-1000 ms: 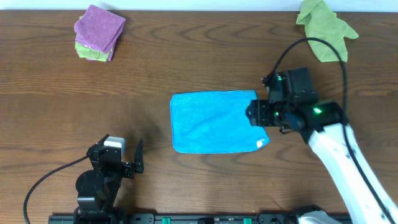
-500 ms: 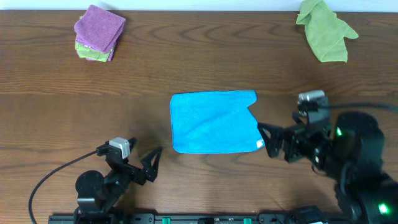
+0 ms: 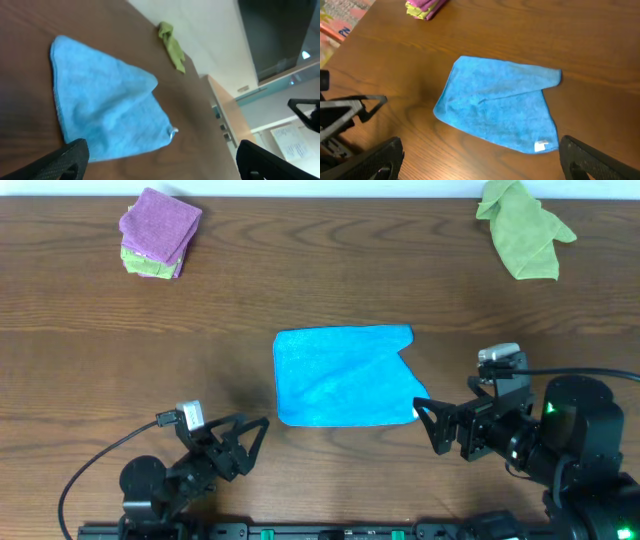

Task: Fold the cloth
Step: 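Release the blue cloth and pull the right gripper back, then grasp the left edge of the blue cloth with the left gripper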

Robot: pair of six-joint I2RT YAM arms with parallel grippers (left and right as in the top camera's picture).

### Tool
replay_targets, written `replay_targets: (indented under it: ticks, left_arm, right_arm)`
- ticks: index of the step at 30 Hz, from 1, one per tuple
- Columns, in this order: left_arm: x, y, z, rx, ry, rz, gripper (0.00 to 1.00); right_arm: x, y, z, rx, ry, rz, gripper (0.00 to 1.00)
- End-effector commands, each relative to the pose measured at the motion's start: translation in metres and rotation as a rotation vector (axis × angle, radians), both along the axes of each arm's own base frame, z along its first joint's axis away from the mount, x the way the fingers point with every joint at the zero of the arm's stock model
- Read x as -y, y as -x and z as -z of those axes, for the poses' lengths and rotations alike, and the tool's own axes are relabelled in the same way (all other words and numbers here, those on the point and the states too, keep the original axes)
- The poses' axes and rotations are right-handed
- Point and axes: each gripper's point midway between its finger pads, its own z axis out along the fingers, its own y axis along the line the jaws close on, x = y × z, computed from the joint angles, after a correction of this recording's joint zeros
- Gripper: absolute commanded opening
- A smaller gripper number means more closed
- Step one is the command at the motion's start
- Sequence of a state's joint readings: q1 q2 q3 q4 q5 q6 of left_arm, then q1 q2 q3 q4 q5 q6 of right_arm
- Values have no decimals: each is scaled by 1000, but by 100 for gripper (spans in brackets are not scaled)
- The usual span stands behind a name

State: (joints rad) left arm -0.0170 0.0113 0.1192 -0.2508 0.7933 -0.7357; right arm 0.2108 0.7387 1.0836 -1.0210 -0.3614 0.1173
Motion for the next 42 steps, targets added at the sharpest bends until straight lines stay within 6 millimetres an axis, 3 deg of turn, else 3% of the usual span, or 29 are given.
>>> replay_targets:
  ticks: [1,6,12,17,21,27,35,42]
  left_arm:
    - [-3,-5,5,-37,15,-28,95]
    - [-4,-18,25,-126,-21,-30,96]
    - [-1,-37,42,-191,-125,22,96]
    - [8,-61,45,-240,-230,108,96]
    - [18,-76,66,-330,-285,160,96]
    - [35,-80,102,-426,-337,221,96]
    - [38,-78,117,-464,-346,236,96]
    - [58,-82,124,-446,-329,270,96]
  right_arm:
    - [-2,-3,-10,67,27,-42,99]
    - [-4,-18,-21,136,30,-48,99]
    - [-5,-32,-18,151,65,-59,99]
    - [12,-42,-19,170,111,28,99]
    - [23,-47,-21,175,117,69,99]
    - [34,-54,-24,190,118,115,99]
    - [34,-62,-16,157,122,115,99]
    - [33,-64,-15,155,123,114,99]
